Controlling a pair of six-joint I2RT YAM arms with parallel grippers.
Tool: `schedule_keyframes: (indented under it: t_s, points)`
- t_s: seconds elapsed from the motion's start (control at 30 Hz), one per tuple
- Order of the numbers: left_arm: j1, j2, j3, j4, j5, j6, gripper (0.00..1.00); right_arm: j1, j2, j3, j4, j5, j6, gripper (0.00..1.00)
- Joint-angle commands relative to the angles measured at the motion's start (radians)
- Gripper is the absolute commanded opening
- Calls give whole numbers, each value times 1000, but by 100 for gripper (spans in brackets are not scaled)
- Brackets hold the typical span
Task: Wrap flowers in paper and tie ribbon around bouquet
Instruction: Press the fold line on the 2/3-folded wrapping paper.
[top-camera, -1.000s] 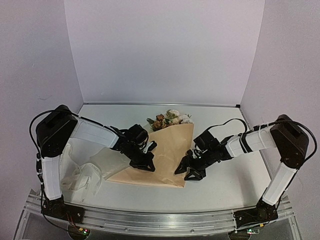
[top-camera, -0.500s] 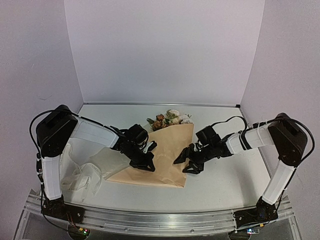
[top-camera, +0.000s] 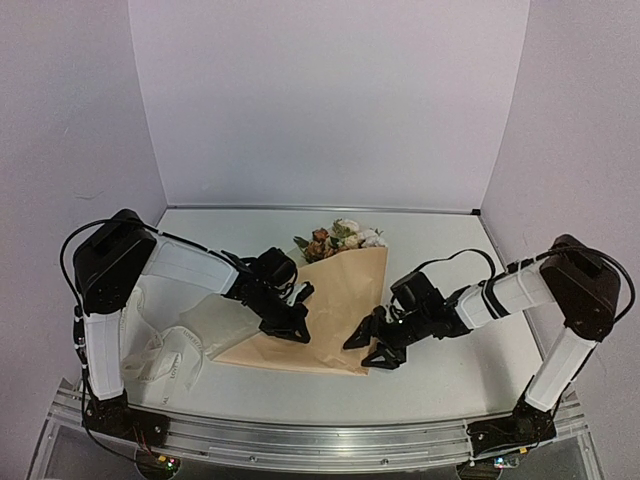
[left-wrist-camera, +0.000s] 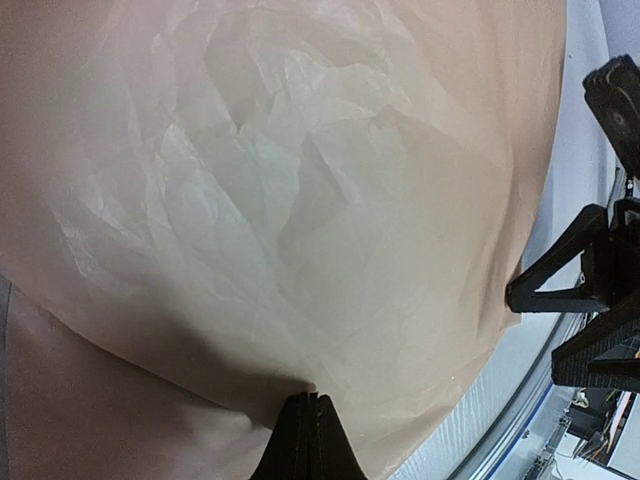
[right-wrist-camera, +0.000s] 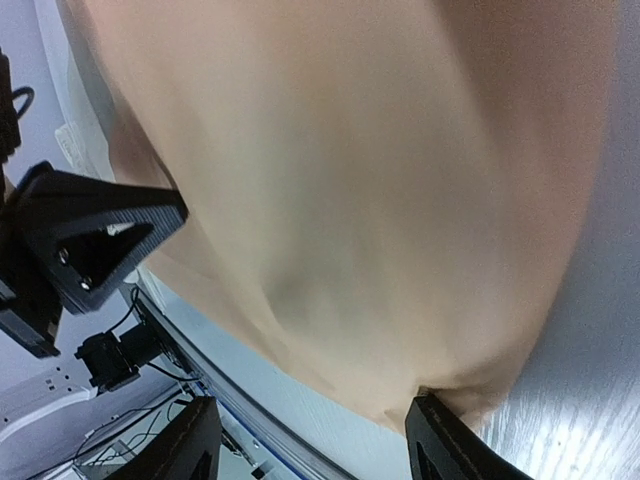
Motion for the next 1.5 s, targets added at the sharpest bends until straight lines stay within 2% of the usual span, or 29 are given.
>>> schedule_keyframes:
  t_s: [0.0, 0.23, 0.53, 0.77, 0.97, 1.23, 1.47]
  points:
    - [-2, 53, 5, -59, -39, 9, 0, 12, -64, -84, -35, 5, 10, 67]
    - [-2, 54, 9, -66, -47, 10, 0, 21, -77, -96, -36, -19, 2, 68]
    - [0, 48, 16, -78, -51, 18, 0, -78, -148, 35, -68, -52, -5, 68]
    - [4, 48, 14, -80, -48, 23, 0, -113, -17, 127, -35, -65, -21, 68]
    - [5, 58, 19, -81, -41, 29, 0, -163, 68, 132, 36, -46, -39, 69]
    - [8, 60, 24, -94, -38, 39, 0, -232, 198, 113, 255, -10, 77, 68]
    - [10, 70, 36, -111, -37, 50, 0, -297, 225, 150, 280, 28, 106, 68]
